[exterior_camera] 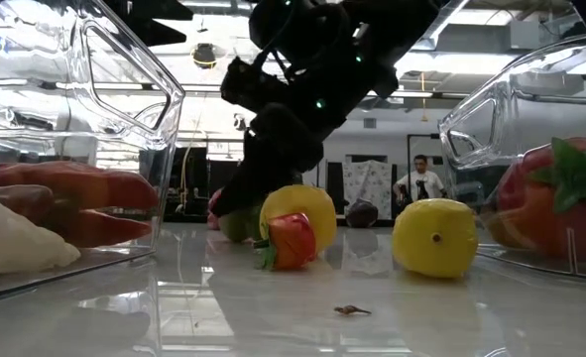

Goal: Sort produce into baskets
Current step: Put the top green lemon into the right transparent bin

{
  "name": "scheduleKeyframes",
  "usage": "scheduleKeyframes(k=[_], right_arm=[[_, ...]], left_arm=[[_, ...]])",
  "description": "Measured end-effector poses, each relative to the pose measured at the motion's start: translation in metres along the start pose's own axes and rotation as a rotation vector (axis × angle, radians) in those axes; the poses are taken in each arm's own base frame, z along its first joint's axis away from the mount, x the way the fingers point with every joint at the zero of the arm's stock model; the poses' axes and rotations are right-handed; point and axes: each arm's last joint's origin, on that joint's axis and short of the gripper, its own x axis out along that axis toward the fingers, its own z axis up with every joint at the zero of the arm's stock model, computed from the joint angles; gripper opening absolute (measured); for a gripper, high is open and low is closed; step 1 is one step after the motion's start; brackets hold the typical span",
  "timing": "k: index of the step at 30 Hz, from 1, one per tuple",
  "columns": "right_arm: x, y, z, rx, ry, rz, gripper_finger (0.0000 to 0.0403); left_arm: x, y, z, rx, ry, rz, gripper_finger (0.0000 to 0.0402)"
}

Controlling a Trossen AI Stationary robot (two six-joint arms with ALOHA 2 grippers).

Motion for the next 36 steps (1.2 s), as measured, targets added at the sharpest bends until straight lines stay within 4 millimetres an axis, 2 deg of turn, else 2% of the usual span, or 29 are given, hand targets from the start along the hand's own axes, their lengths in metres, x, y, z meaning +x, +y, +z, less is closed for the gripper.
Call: scheduleKeyframes(k=[9, 13, 19, 28, 33, 36], right_arm=[[0.000, -0.016, -0.005, -0.072, 0.045, -0.070, 0.0242], [0.000, -0.019, -0.010, -0.067, 0.093, -0.065, 0.0215], [-0.001, -0.021, -0.016, -0.034, 0.146, -0.060, 0.0156], [-0.003, -0.035, -0.017, -0.037, 0.156, -0.068, 0.0018], [-0.012, -0.043, -0.001, -0.026, 0.162, -0.057, 0.0031], [-0.027, -0.042, 0.006, -0.030, 0.206, -0.039, 0.0046]], left_arm=[[0.000, 0.000, 0.000, 0.019, 0.001, 0.000, 0.0306], [0.000, 0.000, 0.000, 0.017, 0.001, 0.000, 0.0306], [0.000, 0.000, 0.000, 0.004, 0.001, -0.001, 0.0306], [0.000, 0.000, 0.000, 0.019, 0.001, -0.001, 0.0306], [0.000, 0.000, 0.000, 0.020, 0.004, -0.001, 0.0306], [0.000, 0.000, -0.001, 0.013, 0.006, -0.004, 0.0306]])
